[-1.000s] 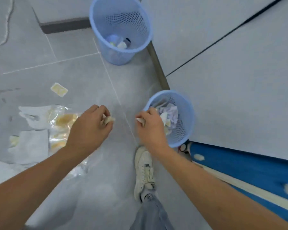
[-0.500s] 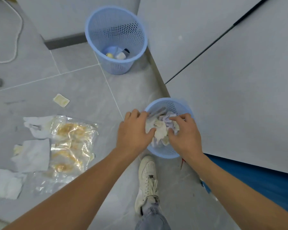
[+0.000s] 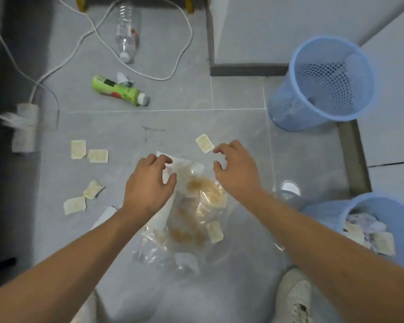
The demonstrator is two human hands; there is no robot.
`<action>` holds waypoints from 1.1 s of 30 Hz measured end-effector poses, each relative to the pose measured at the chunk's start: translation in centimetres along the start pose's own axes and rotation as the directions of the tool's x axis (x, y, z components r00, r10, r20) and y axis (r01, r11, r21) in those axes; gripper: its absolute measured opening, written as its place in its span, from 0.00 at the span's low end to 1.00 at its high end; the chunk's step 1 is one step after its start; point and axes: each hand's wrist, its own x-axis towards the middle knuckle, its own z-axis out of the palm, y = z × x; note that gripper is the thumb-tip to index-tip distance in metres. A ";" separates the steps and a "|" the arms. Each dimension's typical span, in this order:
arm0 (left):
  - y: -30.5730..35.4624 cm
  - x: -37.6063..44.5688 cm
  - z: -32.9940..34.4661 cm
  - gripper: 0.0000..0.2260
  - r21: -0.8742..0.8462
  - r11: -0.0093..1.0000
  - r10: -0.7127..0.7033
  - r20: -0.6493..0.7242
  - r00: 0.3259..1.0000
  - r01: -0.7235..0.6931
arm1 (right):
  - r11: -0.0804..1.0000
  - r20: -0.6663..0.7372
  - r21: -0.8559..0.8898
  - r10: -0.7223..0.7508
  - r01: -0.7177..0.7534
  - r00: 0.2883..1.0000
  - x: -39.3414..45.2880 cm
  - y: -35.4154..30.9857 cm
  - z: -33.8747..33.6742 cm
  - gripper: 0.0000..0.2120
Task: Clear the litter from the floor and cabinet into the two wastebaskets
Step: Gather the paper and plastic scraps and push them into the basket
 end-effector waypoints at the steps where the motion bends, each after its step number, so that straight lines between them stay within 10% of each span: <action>1: -2.4 0.8 0.1 0.14 0.010 1.000 -0.024 -0.013 1.000 0.024 | 1.000 0.033 -0.031 -0.005 0.006 0.999 1.3 -0.2 1.8 0.14; 10: -20.6 4.1 1.7 0.20 0.148 0.962 -0.225 -0.056 0.973 0.231 | 0.941 0.156 -0.318 0.171 -0.114 0.973 10.5 2.6 13.4 0.28; 16: -26.6 7.2 2.6 0.23 0.230 0.955 -0.157 -0.140 0.978 0.187 | 0.955 0.009 -0.296 -0.025 0.027 1.000 12.2 2.1 16.3 0.11; 24: -26.7 8.6 4.5 0.04 0.281 0.957 0.107 -0.105 0.989 -0.074 | 0.972 0.068 -0.204 -0.106 0.118 0.992 13.1 -3.3 18.8 0.05; 33: -16.3 2.9 1.8 0.07 0.149 0.983 0.123 -0.086 0.989 -0.109 | 1.000 -0.035 0.017 -0.005 0.005 0.999 3.0 -5.3 11.0 0.12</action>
